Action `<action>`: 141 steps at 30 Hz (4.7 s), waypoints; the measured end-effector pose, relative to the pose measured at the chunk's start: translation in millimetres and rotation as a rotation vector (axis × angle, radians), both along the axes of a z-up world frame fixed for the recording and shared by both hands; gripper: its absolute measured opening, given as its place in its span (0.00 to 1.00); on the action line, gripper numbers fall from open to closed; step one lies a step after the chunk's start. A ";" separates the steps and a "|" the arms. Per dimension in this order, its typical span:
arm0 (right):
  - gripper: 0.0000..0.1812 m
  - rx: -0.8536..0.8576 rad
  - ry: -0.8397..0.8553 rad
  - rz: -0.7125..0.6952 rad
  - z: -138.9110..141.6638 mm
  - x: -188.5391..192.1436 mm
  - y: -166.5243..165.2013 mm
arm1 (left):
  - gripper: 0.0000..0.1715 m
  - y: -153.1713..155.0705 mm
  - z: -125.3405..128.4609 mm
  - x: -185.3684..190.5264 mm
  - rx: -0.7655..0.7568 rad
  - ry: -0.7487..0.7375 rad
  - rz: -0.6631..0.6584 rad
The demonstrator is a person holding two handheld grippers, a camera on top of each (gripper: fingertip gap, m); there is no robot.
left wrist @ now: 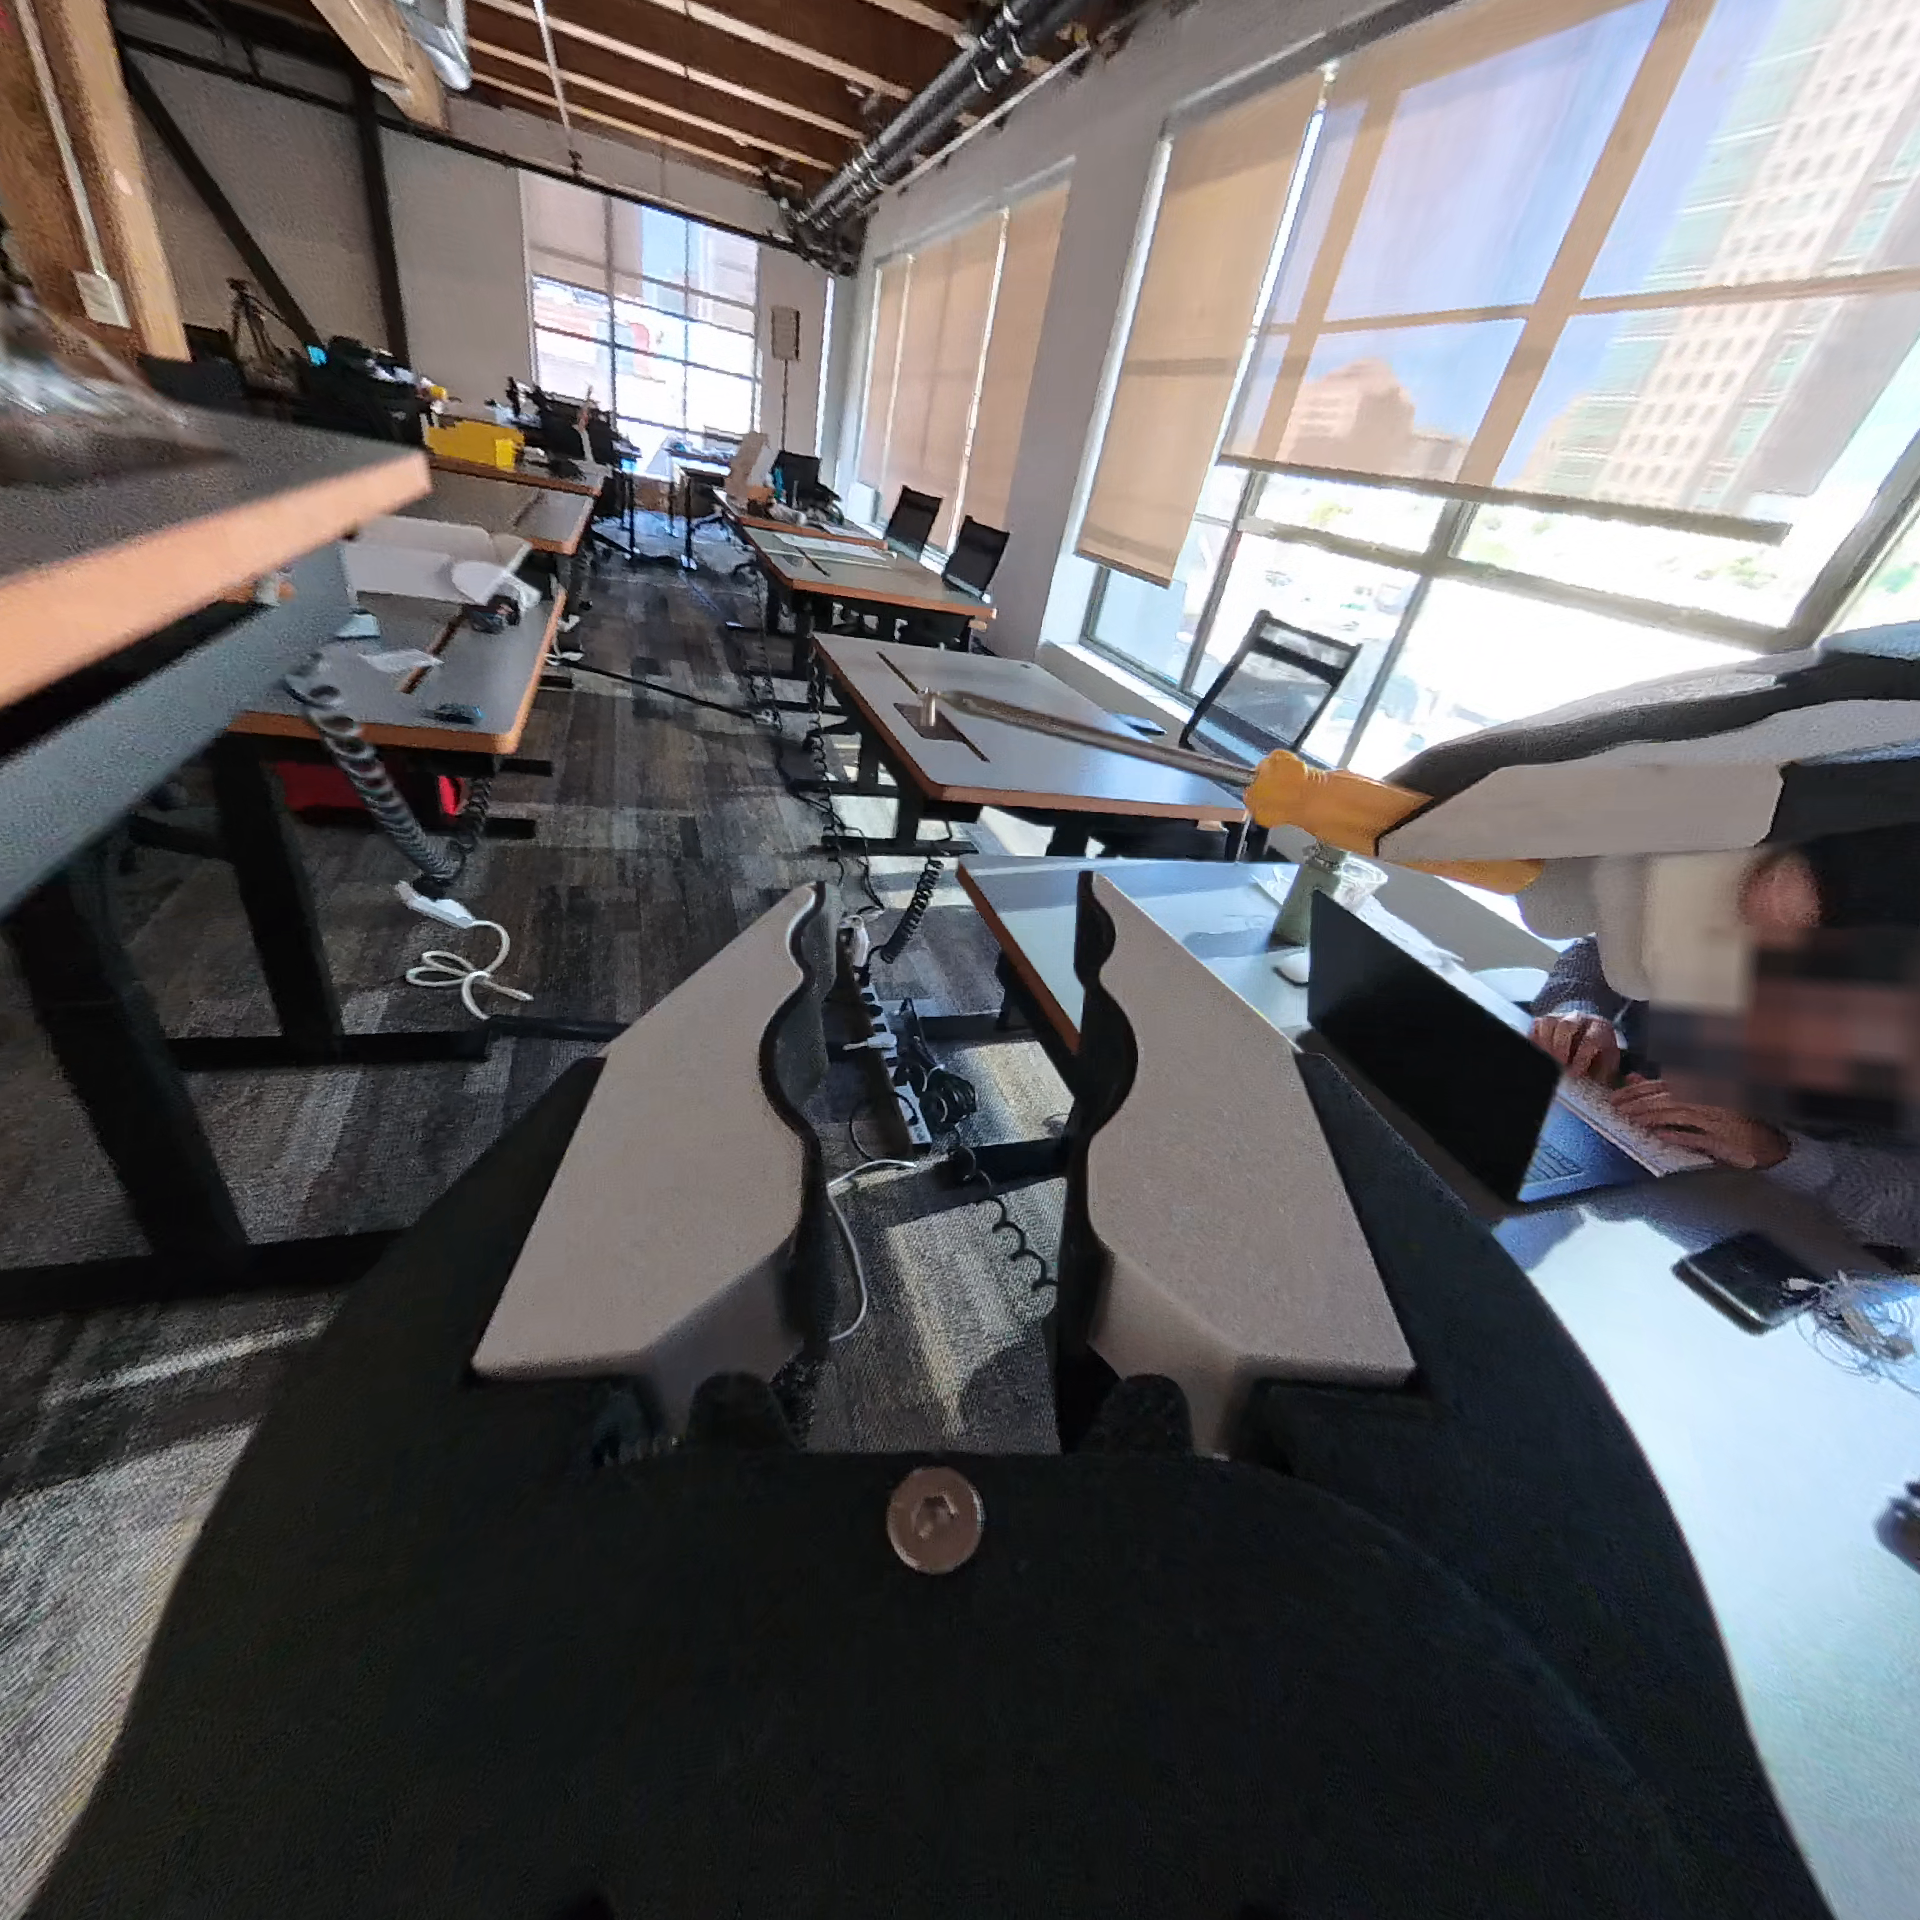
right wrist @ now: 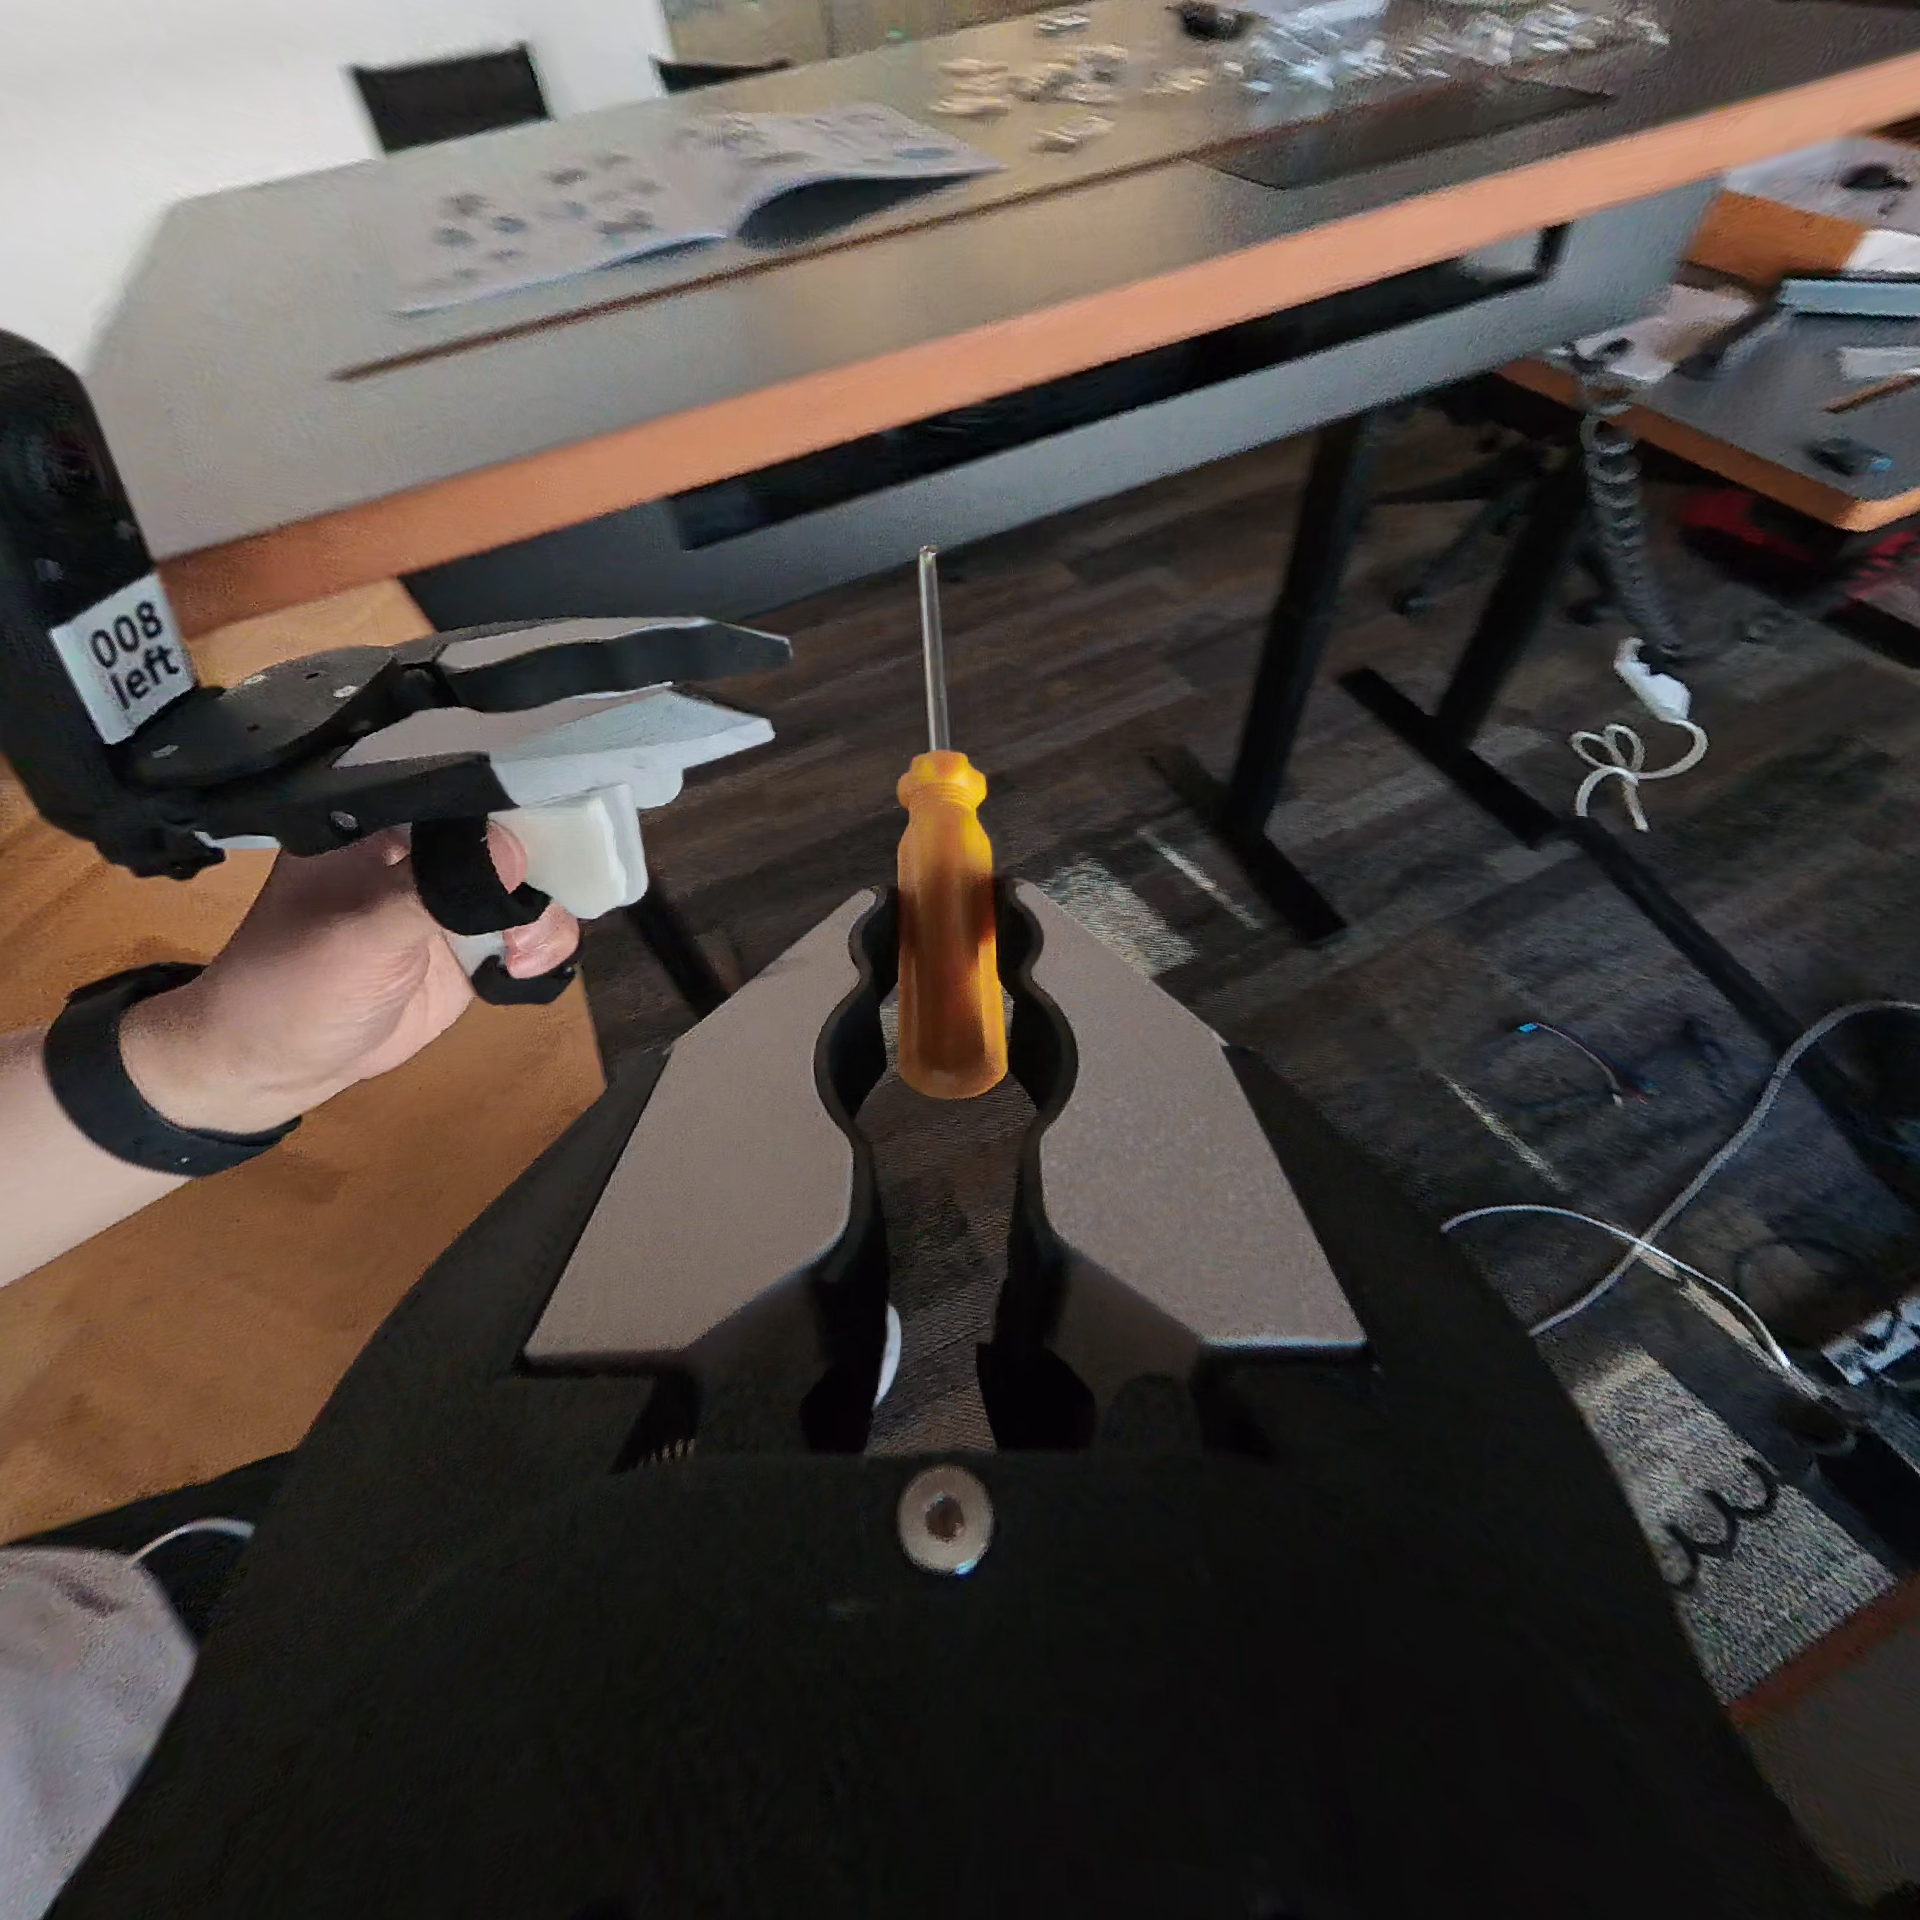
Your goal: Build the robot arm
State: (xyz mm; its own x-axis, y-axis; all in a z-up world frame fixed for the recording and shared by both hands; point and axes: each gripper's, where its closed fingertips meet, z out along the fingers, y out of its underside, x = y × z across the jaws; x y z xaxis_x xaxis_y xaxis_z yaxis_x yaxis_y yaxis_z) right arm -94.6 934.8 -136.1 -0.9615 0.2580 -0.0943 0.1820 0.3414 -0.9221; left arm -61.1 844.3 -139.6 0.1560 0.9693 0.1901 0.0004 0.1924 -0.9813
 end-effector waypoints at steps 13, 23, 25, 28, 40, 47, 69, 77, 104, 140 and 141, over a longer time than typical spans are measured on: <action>0.09 -0.085 0.031 0.391 129.1 274.1 -107.1 | 0.29 -156.1 93.0 391.2 -0.040 -0.024 0.424; 0.09 -0.163 -0.041 0.341 125.3 418.8 -316.9 | 0.28 -362.8 89.2 724.7 -0.142 -0.229 0.701; 0.09 -0.152 -0.050 0.323 120.8 435.0 -354.3 | 0.28 -402.8 93.3 761.5 -0.145 -0.237 0.737; 0.09 -0.123 -0.048 0.292 115.6 446.0 -407.4 | 0.28 -468.0 95.1 789.4 -0.130 -0.217 0.765; 0.09 -0.121 -0.072 0.154 115.7 392.8 -660.2 | 0.30 -764.5 101.6 789.5 -0.120 -0.220 0.798; 0.09 -0.133 -0.008 0.015 123.3 345.3 -799.4 | 0.30 -946.7 79.1 780.4 -0.126 -0.251 0.777; 0.09 -0.138 -0.041 -0.533 143.5 127.6 -992.6 | 0.26 -1355.7 108.1 283.4 -0.181 -0.114 -0.043; 0.09 -0.125 -0.032 -0.727 159.9 27.4 -994.5 | 0.25 -1358.3 96.8 55.4 -0.153 -0.099 -0.346; 0.09 -0.304 -0.036 -1.192 86.3 -267.0 -1014.7 | 0.17 -1067.7 82.0 -459.0 -0.201 0.009 -1.516; 0.09 -0.374 -0.009 -1.555 57.3 -417.9 -1001.8 | 0.52 -959.2 24.6 -668.5 -0.579 -0.013 -1.434; 0.09 -0.389 -0.015 -1.547 57.0 -419.1 -1002.8 | 0.52 -955.5 24.8 -668.1 -0.574 -0.020 -1.416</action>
